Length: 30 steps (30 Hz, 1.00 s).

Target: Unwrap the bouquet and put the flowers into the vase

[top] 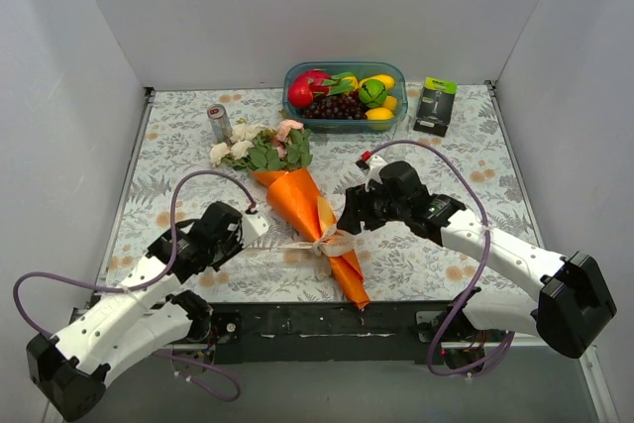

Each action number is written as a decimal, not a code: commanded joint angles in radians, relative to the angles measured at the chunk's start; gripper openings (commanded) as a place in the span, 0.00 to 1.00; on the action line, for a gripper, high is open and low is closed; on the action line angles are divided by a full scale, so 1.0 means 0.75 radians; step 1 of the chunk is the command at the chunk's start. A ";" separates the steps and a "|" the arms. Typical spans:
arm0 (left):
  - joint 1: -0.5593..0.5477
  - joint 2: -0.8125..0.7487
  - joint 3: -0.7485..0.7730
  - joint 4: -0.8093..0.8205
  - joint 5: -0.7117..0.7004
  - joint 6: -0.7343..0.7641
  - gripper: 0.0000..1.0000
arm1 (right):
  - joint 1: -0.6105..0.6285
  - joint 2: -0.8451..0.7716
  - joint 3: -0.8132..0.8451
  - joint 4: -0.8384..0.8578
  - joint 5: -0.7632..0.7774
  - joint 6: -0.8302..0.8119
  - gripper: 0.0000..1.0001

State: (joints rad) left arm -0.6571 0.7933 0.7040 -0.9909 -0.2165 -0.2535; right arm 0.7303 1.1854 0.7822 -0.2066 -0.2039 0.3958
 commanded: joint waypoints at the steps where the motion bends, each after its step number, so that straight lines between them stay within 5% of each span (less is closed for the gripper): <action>1: 0.011 -0.133 -0.110 -0.108 -0.173 0.070 0.00 | 0.018 -0.020 -0.063 0.073 0.030 0.024 0.72; 13: 0.011 0.014 0.016 -0.123 -0.192 -0.004 0.00 | 0.037 -0.004 -0.086 0.204 -0.023 0.051 0.73; 30: 0.011 0.043 0.010 -0.141 -0.176 -0.024 0.00 | 0.055 0.205 -0.086 0.470 -0.184 0.372 0.79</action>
State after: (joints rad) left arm -0.6556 0.8276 0.6849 -1.0916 -0.3412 -0.2630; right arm 0.7647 1.3243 0.6903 0.0910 -0.2955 0.6029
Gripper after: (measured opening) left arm 0.010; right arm 0.786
